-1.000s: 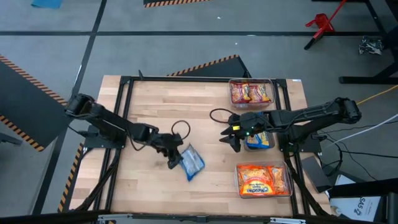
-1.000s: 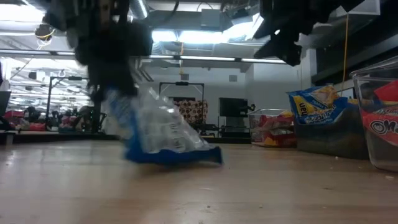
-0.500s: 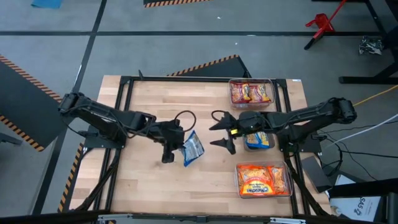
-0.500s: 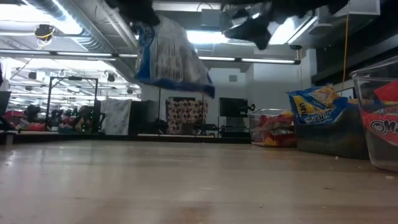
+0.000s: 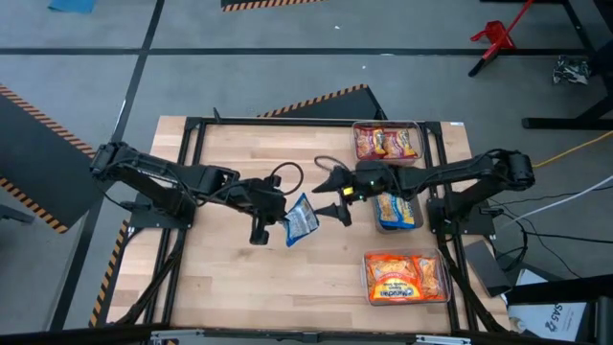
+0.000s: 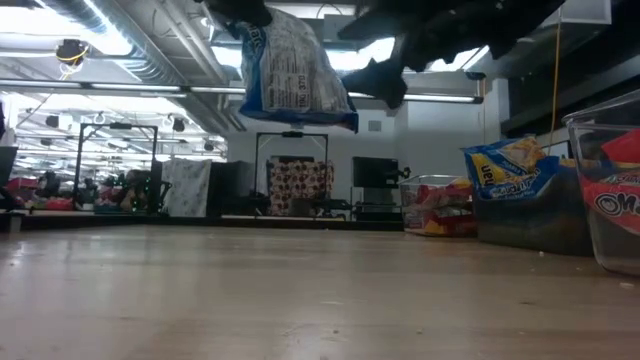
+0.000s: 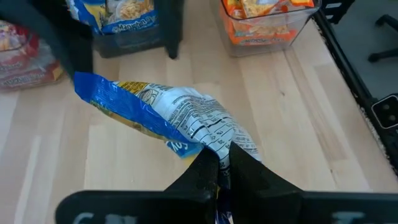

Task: Sort Maruchan noodles
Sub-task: Put the blue noodle packs into the black bin

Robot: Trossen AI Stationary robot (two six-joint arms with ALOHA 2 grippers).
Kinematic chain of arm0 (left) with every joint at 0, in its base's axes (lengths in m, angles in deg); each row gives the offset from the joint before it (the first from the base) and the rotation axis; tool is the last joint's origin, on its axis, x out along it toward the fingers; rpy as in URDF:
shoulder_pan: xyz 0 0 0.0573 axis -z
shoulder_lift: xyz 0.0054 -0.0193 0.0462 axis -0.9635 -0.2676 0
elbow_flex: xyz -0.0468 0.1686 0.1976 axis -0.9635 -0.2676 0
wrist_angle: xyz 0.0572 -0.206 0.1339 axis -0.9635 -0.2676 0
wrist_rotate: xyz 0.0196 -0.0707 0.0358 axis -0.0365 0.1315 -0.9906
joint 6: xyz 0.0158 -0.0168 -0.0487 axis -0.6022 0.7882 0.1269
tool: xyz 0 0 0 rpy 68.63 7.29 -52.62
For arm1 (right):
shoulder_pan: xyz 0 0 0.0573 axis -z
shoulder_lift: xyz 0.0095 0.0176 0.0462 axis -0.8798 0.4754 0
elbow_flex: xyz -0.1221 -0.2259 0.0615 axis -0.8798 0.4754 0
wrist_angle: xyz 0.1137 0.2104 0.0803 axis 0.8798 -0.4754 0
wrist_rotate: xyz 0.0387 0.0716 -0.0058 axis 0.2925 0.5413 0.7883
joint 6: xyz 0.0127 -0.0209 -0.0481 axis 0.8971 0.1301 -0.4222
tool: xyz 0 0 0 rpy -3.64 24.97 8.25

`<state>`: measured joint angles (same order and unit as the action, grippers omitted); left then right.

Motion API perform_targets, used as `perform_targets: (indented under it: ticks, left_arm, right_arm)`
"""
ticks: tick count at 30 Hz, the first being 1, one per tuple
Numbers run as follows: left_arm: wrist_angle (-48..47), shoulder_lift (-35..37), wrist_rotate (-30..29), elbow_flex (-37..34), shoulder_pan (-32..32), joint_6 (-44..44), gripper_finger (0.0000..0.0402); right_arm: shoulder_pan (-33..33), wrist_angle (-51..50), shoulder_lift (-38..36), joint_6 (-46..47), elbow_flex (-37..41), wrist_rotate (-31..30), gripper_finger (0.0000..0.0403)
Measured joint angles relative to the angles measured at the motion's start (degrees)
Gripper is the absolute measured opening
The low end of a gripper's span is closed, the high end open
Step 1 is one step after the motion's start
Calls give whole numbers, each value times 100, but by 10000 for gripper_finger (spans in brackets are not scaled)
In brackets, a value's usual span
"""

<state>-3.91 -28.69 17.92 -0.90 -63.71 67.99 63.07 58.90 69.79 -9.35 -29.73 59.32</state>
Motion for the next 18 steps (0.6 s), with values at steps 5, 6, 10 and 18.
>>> perform_targets:
  ticks: [5,6,10,18]
  left_arm:
    - [35,0,-30,0,-80,-226,7]
    - [58,0,-52,0,-109,-252,7]
    - [160,0,-146,0,-223,-355,7]
    - [356,0,22,7,-353,-451,7]
  right_arm:
    - [230,481,47,4,-11,422,340]
    - [247,536,52,2,-11,458,340]
    - [241,814,219,-3,-9,651,340]
    - [231,434,680,22,-577,908,337]
